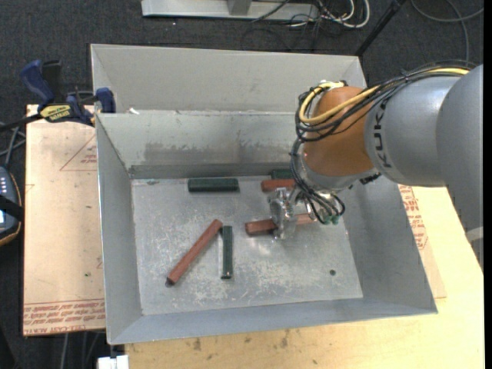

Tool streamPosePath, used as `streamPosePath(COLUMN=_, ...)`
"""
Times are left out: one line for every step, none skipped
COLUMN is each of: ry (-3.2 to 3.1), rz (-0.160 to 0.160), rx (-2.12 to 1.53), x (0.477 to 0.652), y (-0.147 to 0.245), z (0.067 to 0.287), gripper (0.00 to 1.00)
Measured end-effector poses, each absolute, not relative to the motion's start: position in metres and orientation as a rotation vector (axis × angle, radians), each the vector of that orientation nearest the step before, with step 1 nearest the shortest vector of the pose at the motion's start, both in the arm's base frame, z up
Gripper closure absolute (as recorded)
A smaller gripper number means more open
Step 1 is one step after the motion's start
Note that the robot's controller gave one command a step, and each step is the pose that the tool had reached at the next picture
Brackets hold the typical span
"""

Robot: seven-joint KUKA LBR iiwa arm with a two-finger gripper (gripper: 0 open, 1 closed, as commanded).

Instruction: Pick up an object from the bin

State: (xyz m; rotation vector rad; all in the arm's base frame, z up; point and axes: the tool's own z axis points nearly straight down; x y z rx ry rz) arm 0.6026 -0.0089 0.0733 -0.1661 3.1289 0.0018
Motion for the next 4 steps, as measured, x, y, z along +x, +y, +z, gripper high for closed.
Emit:
streamPosePath(ry=3.104, rz=0.0, rx=-0.481, x=0.62, y=-0.004, z=0.073, gripper=1.0)
streamPosePath(ry=3.053, rz=0.001, rx=-0.722, x=0.579, y=0.004, z=0.217, gripper=1.0)
streamPosePath(ry=3.054, rz=0.001, rx=-0.721, x=0.579, y=0.004, z=0.217, gripper=0.0)
streamPosePath(ry=3.054, rz=0.002, rx=-0.72, x=0.579, y=0.004, z=0.217, gripper=0.0)
